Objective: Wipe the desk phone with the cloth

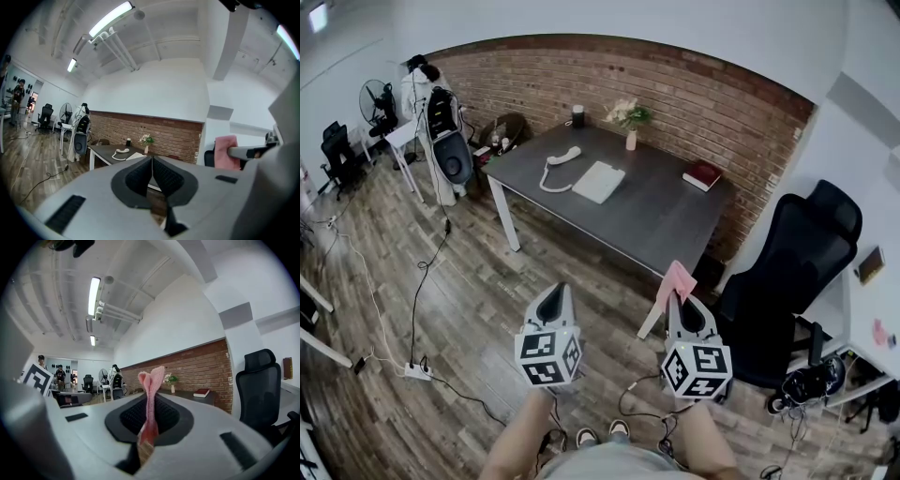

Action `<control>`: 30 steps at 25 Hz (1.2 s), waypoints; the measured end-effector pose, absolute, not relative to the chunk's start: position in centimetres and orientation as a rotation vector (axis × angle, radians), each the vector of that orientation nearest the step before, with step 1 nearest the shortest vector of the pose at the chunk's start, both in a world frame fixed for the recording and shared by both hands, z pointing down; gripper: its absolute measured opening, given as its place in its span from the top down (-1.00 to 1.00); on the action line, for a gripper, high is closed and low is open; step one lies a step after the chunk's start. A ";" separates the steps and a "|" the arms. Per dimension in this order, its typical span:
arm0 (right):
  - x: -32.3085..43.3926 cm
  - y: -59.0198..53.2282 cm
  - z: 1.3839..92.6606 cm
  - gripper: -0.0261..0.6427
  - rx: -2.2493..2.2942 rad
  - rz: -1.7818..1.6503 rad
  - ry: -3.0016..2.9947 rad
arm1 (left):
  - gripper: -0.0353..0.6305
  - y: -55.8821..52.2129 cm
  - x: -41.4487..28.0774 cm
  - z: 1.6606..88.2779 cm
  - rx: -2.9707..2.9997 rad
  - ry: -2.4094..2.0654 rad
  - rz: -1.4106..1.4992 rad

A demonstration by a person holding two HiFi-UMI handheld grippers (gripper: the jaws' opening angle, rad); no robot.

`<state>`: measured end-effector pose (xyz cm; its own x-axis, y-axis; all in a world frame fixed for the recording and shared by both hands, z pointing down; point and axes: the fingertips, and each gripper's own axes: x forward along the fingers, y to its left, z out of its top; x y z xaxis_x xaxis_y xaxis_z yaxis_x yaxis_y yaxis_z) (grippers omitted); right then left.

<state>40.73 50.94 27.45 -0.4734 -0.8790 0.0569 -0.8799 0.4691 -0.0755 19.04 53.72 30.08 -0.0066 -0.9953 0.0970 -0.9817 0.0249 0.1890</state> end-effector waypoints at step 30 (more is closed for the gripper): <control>35.1 32.9 30.4 0.86 1.581 0.251 -2.679 | 0.87 38.4 11.7 31.2 2.005 -2.153 -0.052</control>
